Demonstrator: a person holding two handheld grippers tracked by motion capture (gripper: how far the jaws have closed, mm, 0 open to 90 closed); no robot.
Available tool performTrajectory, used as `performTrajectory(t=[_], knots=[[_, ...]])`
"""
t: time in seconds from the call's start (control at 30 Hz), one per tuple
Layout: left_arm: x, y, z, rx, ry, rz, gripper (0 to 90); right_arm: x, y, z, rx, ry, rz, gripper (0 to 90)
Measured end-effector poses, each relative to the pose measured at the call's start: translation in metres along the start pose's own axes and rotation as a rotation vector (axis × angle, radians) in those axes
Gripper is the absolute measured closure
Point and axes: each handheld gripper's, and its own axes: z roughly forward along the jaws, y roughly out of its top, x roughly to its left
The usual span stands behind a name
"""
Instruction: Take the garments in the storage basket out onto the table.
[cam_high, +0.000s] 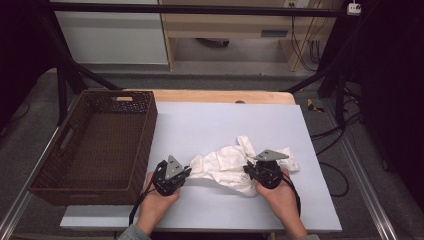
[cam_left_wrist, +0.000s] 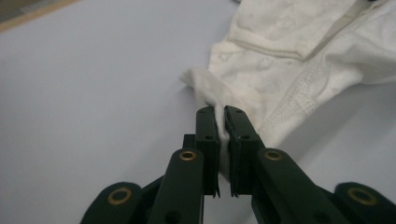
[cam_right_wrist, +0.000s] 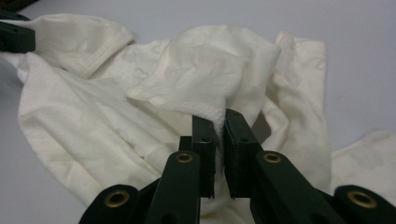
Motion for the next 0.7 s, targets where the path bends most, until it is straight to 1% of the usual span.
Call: performTrajectory(t=[0.03,0.1,0.17,0.23,0.27,0.3,0.37,0.43,0.47,0.53,0.6,0.67,0.7], knots=[[-0.002,-0.002,0.000,0.007,-0.002,0.001,83.8,0.003,-0.002,-0.001,0.005,-0.001,-0.005,84.2],[-0.006,-0.004,-0.001,0.026,-0.002,0.015,82.7,0.006,-0.005,-0.003,0.008,0.000,-0.002,83.7],[-0.008,-0.005,-0.002,0.033,0.002,0.022,80.4,0.008,-0.007,-0.005,0.007,0.001,-0.003,82.5],[-0.009,-0.005,-0.002,0.028,0.013,0.027,75.8,0.008,-0.008,-0.006,-0.001,0.003,-0.009,78.3],[-0.009,-0.005,-0.002,0.024,0.017,0.031,74.2,0.008,-0.008,-0.006,-0.012,-0.002,-0.015,73.9],[-0.009,-0.004,-0.003,0.014,0.022,0.038,73.3,0.008,-0.007,-0.006,-0.013,-0.005,-0.022,68.3],[-0.009,-0.001,-0.005,-0.006,0.043,0.037,68.8,0.009,-0.002,-0.007,-0.021,-0.029,-0.056,60.5],[-0.008,0.001,-0.006,-0.028,0.053,0.036,65.5,0.011,0.002,-0.007,-0.027,-0.032,-0.076,54.1],[-0.007,0.003,-0.008,-0.041,0.061,0.030,64.4,0.012,0.004,-0.007,-0.034,-0.036,-0.087,51.6],[-0.005,0.005,-0.010,-0.068,0.064,0.014,62.0,0.016,0.010,-0.007,-0.042,-0.028,-0.110,46.8],[-0.003,0.009,-0.014,-0.082,0.076,0.015,60.8,0.022,0.015,-0.008,-0.051,-0.028,-0.131,45.0],[-0.002,0.013,-0.015,-0.100,0.073,0.002,59.8,0.028,0.021,-0.007,-0.057,-0.021,-0.150,44.4],[-0.002,0.014,-0.015,-0.101,0.071,0.004,59.8,0.031,0.023,-0.005,-0.055,-0.013,-0.157,44.5]])
